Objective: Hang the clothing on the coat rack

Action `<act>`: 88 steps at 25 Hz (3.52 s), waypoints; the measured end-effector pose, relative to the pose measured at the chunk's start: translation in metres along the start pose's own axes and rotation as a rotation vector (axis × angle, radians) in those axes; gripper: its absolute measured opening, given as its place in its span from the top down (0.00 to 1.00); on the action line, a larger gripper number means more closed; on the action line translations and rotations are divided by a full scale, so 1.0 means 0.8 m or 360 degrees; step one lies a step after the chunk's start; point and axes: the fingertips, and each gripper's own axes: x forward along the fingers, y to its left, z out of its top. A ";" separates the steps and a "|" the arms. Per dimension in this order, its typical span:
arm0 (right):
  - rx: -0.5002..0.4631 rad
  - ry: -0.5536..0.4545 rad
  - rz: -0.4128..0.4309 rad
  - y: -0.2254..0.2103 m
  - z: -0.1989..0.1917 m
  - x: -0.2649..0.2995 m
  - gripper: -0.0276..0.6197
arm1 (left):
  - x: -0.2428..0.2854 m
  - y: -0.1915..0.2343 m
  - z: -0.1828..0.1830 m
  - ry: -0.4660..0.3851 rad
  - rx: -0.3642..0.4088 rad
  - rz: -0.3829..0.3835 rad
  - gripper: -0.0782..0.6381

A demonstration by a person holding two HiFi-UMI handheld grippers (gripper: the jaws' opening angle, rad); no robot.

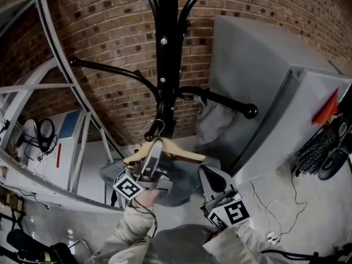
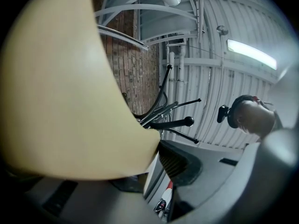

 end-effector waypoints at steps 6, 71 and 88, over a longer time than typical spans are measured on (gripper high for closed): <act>0.0031 0.0032 0.0000 -0.006 -0.007 0.003 0.92 | 0.004 0.009 -0.003 -0.0002 -0.0010 -0.0001 0.75; 0.0266 0.0148 0.0277 0.017 -0.061 -0.068 0.92 | -0.146 -0.066 -0.151 0.0639 0.1118 0.0861 0.88; 0.0174 0.0166 0.0174 0.175 -0.070 -0.108 0.92 | -0.269 -0.145 -0.091 0.0765 0.1281 0.0897 0.88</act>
